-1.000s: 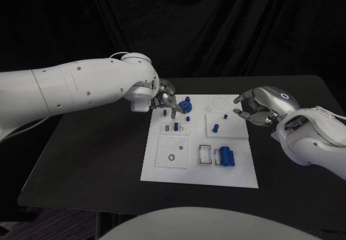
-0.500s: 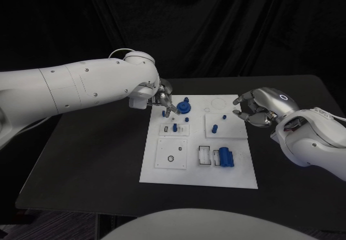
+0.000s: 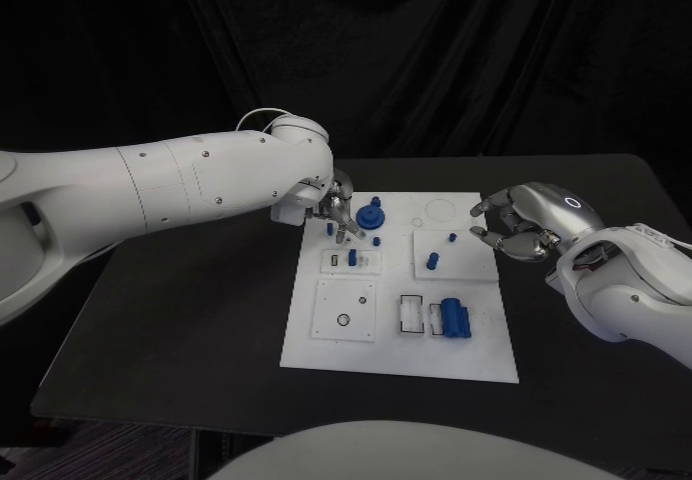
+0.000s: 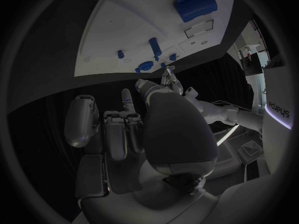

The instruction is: Assemble the parts on the task board

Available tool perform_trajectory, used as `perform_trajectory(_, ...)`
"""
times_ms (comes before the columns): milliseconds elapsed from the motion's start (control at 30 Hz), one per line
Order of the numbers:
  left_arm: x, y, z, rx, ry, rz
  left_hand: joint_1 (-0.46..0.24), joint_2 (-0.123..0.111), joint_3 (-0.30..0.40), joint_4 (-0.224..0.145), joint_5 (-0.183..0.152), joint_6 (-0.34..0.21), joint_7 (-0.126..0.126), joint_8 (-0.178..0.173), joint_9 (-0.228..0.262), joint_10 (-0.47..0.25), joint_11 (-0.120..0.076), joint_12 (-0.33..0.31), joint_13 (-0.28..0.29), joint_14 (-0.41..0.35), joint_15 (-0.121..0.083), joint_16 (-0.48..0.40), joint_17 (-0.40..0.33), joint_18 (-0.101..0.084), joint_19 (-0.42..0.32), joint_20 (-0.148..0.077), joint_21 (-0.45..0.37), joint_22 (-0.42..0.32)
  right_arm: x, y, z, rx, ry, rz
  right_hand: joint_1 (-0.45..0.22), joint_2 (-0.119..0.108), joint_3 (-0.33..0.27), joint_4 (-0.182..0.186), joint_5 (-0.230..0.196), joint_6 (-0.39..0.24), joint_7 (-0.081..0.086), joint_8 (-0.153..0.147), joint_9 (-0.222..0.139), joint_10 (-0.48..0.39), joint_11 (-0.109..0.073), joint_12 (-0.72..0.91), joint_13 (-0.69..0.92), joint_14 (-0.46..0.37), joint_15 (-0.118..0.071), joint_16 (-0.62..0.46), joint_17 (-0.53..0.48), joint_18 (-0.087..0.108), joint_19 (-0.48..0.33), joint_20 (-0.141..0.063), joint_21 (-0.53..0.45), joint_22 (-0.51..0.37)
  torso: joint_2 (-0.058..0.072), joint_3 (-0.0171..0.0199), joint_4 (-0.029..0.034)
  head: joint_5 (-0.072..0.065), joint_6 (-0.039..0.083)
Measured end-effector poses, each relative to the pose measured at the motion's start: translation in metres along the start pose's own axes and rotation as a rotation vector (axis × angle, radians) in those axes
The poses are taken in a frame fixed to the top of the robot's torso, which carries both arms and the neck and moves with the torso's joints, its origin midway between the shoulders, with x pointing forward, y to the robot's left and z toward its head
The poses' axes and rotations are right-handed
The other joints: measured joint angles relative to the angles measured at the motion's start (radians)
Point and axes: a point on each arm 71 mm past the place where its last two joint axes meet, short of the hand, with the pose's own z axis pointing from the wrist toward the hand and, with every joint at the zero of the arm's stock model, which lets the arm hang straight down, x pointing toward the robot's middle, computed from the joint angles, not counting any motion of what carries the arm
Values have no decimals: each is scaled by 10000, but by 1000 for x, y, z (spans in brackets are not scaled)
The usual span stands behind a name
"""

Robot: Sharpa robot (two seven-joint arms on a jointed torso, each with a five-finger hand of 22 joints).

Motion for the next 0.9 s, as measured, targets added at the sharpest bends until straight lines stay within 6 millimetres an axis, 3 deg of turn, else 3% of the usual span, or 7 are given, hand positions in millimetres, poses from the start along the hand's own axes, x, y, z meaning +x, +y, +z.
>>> perform_trajectory(467,8,1,9,-126,182,19,-41,41,0,0,171,66,3,-223,-62,0,1,0,0,0,0,0,0,0,0,0,0,1,0,0,-1,-7,19,6,-1,0,17,17,34,0,0,0,-5,0,0,0,-1,0,0,0,0,0,0,0,0,-1,0,20,-25,50,-172)
perform_trajectory(900,14,-3,13,-61,315,74,-41,41,37,-37,389,156,-16,-434,-114,0,1,0,0,0,0,0,0,1,0,0,0,0,0,0,-1,-10,40,5,-1,-1,28,28,37,36,37,0,-8,0,0,0,-2,0,0,0,0,0,0,0,-42,-3,7,20,-19,61,-183)
